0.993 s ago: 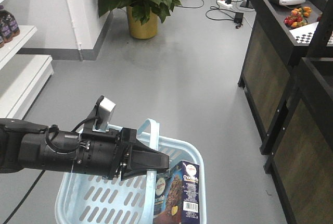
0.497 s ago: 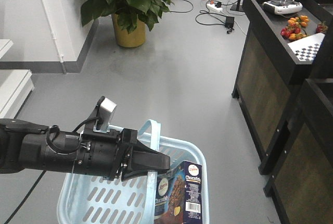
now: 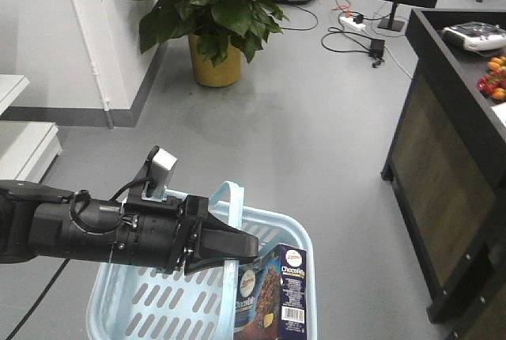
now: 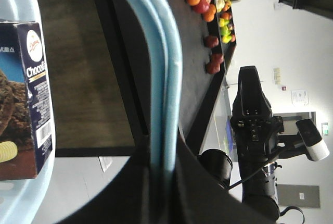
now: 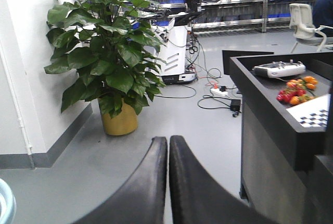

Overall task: Left arm holds basket, right arm returns cookies
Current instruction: 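Turn the base past the potted plant carrying the basket, then drive up to the snack shelf with yellow drink cartons, basket held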

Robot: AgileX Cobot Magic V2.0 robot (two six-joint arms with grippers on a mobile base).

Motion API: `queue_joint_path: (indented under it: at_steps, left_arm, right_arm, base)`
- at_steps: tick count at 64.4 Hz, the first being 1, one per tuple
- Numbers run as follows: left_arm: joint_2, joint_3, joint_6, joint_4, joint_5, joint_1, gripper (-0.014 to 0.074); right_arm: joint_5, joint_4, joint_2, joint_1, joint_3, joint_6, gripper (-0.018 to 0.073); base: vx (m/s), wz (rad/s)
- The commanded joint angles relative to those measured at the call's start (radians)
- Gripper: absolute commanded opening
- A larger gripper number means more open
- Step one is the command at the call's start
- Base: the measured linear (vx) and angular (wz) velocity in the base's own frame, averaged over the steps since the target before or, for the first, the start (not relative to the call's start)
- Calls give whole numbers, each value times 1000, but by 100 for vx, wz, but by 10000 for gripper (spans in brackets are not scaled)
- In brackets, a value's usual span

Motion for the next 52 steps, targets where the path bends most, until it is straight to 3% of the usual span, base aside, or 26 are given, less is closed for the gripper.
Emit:
queue_joint_path:
  at_steps: [1,29,52]
  left_arm:
    - [-46,-25,12,-79,79,-3,-6]
    - [-46,-25,12,-79,79,-3,-6]
    - [-46,-25,12,-79,79,-3,-6]
  right_arm:
    - [-76,-3,-11,-5,-1,1,-8]
    - [-76,-3,-11,-5,-1,1,-8]
    - [-76,-3,-11,-5,-1,1,-8]
  base:
    - [35,13]
    - [32,19]
    - [27,55]
